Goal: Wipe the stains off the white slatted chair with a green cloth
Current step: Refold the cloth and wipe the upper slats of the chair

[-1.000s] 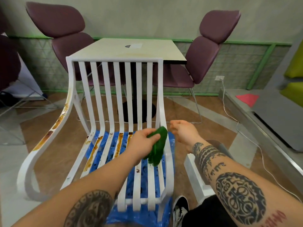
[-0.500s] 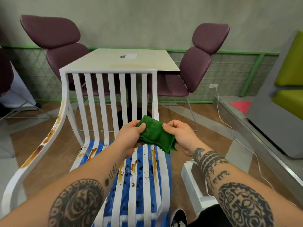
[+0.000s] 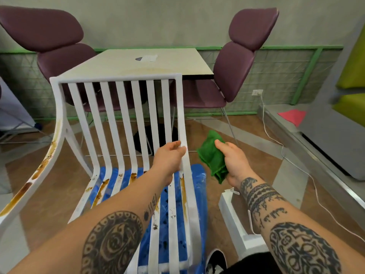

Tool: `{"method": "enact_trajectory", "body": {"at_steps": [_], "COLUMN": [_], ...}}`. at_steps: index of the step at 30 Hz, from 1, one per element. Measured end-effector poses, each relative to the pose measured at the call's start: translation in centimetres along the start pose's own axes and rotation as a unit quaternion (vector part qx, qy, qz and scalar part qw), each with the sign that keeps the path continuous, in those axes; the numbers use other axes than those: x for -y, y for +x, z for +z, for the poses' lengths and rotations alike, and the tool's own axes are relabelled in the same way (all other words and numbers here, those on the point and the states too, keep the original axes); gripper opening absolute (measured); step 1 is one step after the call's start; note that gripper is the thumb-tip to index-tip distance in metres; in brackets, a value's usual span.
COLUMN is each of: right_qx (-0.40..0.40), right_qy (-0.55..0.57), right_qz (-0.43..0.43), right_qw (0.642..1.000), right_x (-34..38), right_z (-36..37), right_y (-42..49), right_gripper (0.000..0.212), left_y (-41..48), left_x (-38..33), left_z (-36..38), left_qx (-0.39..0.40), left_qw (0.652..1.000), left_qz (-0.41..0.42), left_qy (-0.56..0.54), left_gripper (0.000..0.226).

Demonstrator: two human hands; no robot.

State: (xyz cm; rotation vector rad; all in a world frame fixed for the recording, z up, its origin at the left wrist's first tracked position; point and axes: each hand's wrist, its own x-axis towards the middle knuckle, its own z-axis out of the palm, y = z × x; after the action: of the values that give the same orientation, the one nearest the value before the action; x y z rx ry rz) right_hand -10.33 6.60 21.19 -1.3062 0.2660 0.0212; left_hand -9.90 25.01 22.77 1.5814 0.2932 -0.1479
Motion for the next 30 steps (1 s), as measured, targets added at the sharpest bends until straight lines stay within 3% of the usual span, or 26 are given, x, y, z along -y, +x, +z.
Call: {"method": "enact_trajectory", "body": {"at_steps": [3, 6, 8, 16, 20, 26, 30], "right_qx": [-0.07, -0.071, -0.052, 0.023, 0.001, -0.005, 0.006], "right_qy": [-0.074, -0.165, -0.21, -0.266, -0.287, -0.3, -0.398], "right_qz": [-0.009, -0.019, -0.037, -0.063, -0.071, -0.058, -0.067], "right_qw": [0.995, 0.984, 0.976, 0.962, 0.955, 0.952, 0.915], "right_x": [-2.0, -3.2, -3.3, -4.8, -6.0, -7.2, -6.0], "right_z": [-1.0, -0.1, 1.5, 5.8, 5.4, 4.3, 4.0], "right_y": [4.0, 7.1, 8.5, 13.0, 11.5, 6.8, 3.8], "right_gripper": [0.018, 0.02, 0.035, 0.035, 0.033, 0.035, 0.037], "left_y": [2.1, 4.4, 5.8, 9.1, 9.2, 7.7, 5.8], "left_x": [0.8, 1.6, 1.8, 3.5, 3.9, 4.1, 3.0], "left_z": [0.4, 1.0, 1.3, 1.9, 1.7, 0.8, 0.5], "left_qx": [-0.038, -0.039, -0.039, -0.067, -0.075, -0.008, 0.063], "left_qw": [0.999, 0.999, 0.998, 0.986, 0.984, 0.994, 0.994], "left_qz": [-0.018, -0.021, -0.02, 0.028, 0.043, 0.011, -0.007], "left_qy": [0.008, 0.029, 0.042, 0.15, 0.153, 0.105, 0.092], "left_gripper": [0.035, 0.036, 0.039, 0.091, 0.103, 0.088, 0.086]}}
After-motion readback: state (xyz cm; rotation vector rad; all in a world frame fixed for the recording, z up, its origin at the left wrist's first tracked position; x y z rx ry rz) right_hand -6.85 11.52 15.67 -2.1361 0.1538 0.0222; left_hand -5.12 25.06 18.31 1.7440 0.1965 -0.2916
